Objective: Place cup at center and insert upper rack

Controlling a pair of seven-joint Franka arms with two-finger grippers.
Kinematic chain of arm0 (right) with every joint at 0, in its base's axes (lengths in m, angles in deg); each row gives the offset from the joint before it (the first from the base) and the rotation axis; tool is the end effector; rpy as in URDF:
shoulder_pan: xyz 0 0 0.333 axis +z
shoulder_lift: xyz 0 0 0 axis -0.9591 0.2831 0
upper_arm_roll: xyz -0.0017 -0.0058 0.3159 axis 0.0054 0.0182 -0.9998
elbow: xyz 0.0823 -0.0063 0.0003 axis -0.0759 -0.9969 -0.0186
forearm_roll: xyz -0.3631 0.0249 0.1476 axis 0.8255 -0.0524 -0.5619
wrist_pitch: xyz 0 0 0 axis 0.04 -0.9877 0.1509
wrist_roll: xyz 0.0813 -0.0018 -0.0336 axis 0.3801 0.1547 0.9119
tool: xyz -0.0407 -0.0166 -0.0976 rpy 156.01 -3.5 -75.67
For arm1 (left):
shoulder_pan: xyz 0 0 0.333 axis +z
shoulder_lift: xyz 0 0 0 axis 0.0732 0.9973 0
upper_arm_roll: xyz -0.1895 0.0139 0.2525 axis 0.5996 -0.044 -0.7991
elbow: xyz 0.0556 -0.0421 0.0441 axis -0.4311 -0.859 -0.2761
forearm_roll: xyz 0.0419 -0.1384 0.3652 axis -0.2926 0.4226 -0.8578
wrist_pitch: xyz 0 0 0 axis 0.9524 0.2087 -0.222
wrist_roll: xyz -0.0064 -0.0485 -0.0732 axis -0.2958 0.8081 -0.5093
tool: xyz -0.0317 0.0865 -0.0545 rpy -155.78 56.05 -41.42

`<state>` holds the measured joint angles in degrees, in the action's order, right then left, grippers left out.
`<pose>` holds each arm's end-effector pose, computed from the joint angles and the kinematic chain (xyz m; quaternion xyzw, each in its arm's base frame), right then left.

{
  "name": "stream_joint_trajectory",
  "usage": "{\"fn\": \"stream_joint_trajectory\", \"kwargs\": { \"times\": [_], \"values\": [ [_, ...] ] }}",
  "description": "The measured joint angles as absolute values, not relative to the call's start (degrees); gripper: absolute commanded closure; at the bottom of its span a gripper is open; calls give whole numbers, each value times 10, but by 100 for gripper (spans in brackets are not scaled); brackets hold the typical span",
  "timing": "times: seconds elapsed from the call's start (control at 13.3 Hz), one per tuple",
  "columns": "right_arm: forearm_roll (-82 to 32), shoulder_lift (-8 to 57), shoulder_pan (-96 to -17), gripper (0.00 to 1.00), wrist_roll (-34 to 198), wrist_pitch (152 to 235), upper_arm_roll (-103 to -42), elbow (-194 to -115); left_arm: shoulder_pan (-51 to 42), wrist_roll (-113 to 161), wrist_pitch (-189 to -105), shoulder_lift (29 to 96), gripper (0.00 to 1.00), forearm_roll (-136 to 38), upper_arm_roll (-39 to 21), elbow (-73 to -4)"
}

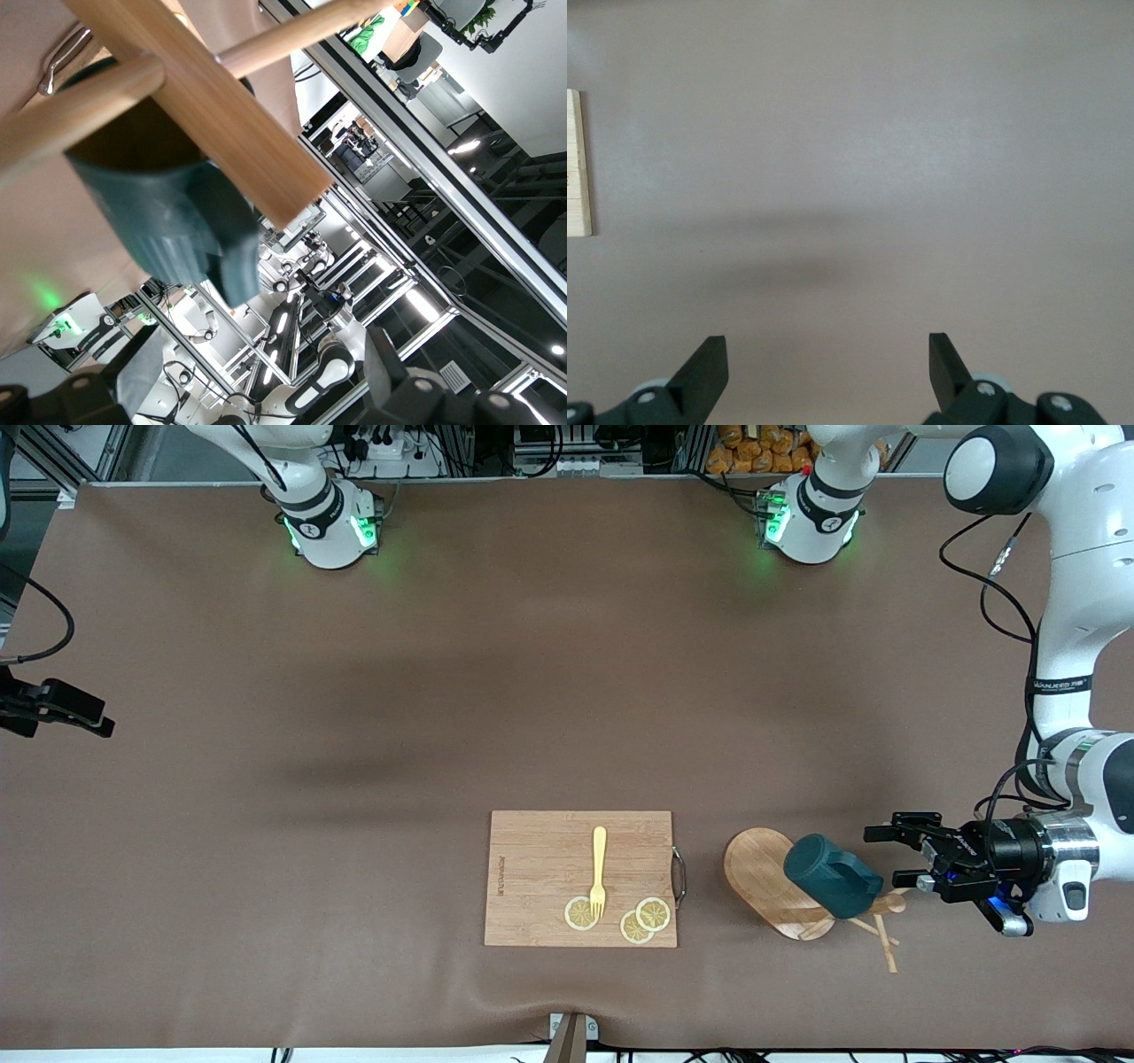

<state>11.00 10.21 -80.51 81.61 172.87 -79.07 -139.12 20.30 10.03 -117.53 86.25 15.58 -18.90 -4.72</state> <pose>0.6078 -0.0613 0.5927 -0.9997 0.0108 -0.0193 0.0068 0.7464 0.0317 0.3449 0.6902 0.2970 -0.2451 0.6127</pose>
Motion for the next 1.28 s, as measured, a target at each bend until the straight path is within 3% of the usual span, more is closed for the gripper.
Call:
{"fn": "stream_joint_trajectory", "kwargs": {
  "times": [0.38, 0.83, 1.28],
  "values": [
    [110, 102, -805, 0, 816, 1729, -790, -1391, 157, 102, -1175, 800, 0, 49, -232, -31],
    [109, 102, -805, 0, 816, 1729, -790, -1390, 123, 103, -1181, 681, 0, -186, -234, -30],
    [85, 102, -805, 0, 815, 1720, -794, -1390, 82, 113, -1177, 562, 0, -451, -173, -70]
  ]
}}
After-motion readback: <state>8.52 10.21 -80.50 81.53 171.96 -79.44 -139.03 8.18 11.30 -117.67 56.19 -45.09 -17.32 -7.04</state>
